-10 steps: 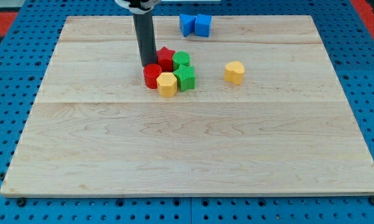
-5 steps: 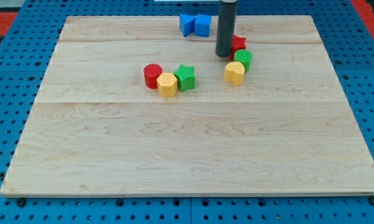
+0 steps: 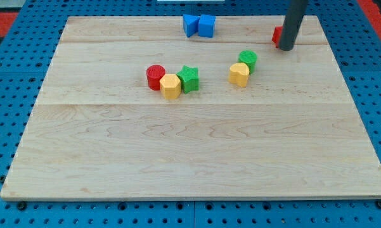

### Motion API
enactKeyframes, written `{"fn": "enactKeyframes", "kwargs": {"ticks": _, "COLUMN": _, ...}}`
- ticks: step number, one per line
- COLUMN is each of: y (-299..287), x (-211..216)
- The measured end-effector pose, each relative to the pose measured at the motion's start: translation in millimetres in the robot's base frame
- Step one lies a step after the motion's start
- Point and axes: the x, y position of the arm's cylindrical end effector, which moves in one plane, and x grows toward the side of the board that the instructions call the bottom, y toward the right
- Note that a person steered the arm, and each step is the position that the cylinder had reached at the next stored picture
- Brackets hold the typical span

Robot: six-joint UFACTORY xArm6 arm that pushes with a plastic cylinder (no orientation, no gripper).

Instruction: Move the red star diagonally to the green circle

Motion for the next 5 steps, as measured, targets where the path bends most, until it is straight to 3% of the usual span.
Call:
{"fn": "enactKeyframes", "kwargs": {"ticks": 3, "y": 14.0, "x": -24.8}}
{"fn": "enactKeyframes", "kwargs": {"ticks": 5, "y": 12.3, "x": -2.8}}
